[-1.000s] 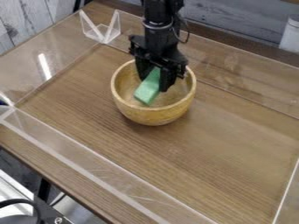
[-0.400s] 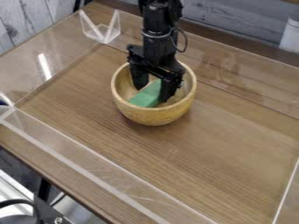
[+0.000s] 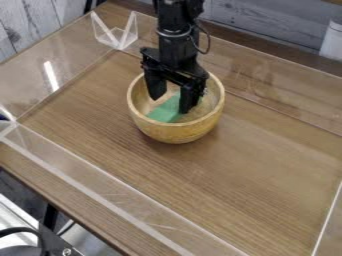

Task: Put the green block in the brown bowl

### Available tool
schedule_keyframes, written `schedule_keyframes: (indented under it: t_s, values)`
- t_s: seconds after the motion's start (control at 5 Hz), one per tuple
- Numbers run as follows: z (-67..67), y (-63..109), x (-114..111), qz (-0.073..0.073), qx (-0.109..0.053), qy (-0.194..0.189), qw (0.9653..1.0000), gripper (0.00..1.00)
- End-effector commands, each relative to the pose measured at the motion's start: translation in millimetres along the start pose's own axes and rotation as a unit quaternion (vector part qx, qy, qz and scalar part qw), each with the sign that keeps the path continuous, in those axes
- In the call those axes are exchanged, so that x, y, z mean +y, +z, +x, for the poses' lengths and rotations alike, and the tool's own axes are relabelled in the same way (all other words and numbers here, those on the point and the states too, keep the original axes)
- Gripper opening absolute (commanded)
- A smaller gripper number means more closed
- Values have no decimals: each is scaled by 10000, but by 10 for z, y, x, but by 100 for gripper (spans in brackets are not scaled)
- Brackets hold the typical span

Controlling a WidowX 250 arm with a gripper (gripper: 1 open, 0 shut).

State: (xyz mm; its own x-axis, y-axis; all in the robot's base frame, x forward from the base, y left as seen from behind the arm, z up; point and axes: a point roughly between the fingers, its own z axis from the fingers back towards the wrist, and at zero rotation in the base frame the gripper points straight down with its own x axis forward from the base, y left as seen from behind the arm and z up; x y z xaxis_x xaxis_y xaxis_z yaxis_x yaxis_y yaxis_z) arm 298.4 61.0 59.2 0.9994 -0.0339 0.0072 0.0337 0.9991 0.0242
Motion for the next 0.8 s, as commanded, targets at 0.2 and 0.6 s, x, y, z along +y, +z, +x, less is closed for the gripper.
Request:
schedule_keyframes:
  t_s: [0.2, 0.6]
  values:
    - [15, 200, 41, 46, -285, 49, 9996, 100]
    - [-1, 186, 25, 15, -248, 77, 9997, 100]
